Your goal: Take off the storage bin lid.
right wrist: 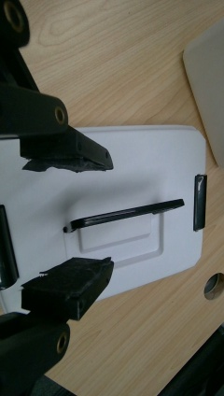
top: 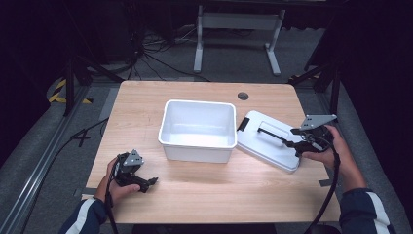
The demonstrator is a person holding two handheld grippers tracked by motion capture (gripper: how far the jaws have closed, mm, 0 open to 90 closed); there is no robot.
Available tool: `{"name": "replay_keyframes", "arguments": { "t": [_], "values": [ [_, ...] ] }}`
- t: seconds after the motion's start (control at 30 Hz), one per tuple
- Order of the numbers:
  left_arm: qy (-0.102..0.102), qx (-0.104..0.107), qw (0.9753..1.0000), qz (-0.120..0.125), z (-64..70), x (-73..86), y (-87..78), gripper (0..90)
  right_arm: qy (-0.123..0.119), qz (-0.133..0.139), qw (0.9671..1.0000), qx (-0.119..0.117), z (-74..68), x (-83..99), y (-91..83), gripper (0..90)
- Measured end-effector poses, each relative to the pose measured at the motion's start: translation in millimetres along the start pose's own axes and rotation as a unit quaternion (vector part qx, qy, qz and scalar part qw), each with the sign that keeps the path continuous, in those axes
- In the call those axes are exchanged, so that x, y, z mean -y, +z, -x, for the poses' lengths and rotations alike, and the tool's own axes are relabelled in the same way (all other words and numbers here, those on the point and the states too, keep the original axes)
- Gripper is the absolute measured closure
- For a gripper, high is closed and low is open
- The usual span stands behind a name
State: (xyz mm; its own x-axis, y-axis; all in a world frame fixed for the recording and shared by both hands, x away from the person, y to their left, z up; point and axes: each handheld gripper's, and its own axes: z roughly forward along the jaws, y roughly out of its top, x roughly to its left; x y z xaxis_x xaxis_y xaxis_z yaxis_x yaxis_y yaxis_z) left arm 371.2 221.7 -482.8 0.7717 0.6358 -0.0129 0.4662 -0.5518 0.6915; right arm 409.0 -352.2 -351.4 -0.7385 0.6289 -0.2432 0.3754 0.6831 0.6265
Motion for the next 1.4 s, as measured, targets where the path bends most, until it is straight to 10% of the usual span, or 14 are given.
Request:
{"name": "replay_keyframes", "arguments": {
  "t": [1.4],
  "values": [
    [0.000,0.000,1.0000,0.000,0.0,0.0,0.0,0.2,0.043,0.026,0.9987,0.004,-40.6,95.4,-8.2,34.2]
  ]
}}
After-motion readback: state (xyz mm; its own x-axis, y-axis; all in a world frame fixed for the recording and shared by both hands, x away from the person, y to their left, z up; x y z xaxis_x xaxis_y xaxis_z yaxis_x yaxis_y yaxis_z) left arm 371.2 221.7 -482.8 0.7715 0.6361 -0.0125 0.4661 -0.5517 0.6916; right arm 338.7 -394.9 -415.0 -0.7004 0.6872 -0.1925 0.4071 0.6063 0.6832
